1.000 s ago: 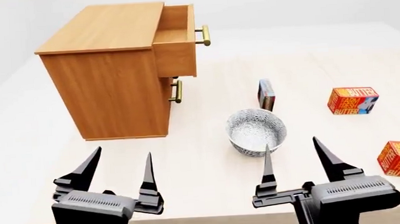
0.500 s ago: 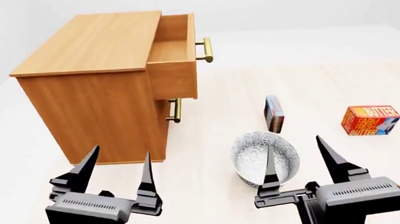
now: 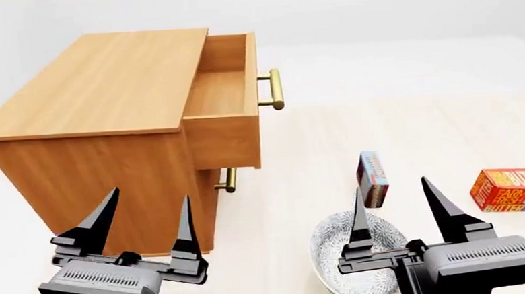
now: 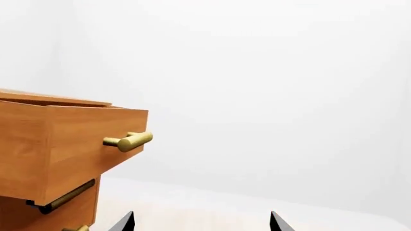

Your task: Put the chocolate pudding in the top drawer of the cabinet and close it.

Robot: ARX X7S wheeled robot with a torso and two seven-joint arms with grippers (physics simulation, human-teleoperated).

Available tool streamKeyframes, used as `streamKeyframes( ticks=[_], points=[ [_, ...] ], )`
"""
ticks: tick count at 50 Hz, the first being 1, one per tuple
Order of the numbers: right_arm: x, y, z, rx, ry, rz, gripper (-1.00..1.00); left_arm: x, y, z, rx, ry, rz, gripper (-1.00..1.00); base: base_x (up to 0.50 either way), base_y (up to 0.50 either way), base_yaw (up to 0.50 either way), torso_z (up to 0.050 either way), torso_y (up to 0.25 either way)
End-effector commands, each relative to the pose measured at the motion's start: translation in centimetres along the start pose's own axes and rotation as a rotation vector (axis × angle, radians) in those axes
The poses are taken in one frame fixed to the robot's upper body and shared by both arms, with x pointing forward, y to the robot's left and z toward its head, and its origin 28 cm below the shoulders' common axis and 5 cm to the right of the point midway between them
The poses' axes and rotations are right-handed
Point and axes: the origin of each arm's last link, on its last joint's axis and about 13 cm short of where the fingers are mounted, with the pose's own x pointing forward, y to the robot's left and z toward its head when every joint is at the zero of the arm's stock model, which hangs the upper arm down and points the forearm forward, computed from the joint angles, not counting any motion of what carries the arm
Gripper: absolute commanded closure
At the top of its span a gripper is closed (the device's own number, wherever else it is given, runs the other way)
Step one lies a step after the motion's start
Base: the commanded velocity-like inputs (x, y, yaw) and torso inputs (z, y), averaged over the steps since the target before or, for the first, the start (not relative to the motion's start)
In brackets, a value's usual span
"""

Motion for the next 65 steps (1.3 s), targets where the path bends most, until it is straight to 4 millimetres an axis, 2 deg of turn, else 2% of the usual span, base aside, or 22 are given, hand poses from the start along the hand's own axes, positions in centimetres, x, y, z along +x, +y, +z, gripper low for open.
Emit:
streamKeyframes(
  ticks=[1,17,31,51,65],
  points=[
    [-0.1,0.0,0.3,0.005,-0.012,-0.004,-1.0,0.0,0.0,0.1,0.0,-0.022,0.003,-1.0,0.31,0.0,0.0,0.0,0.0],
    [0.1,0.2,0.2,0.004,-0.021,-0.005,-1.0,-0.1,0.0,0.0,0.008,-0.023,-0.002,-1.0,0.24,0.0,0.0,0.0,0.001],
    [0.0,0.2,0.3,-0.002,-0.028,-0.016,-1.0,0.2,0.0,0.2,0.008,-0.014,0.002,-1.0,0.01,0.0,0.0,0.0,0.0],
    [-0.1,-0.1,0.3,0.009,-0.028,-0.019,-1.0,2.8,0.3,7.4,0.049,-0.164,-0.081,-1.0,0.0,0.0,0.0,0.0,0.0],
    [-0.1,-0.2,0.5,0.013,-0.029,-0.022,-1.0,8.3,-0.1,12.3,0.028,-0.161,-0.21,-1.0,0.0,0.0,0.0,0.0,0.0]
  ],
)
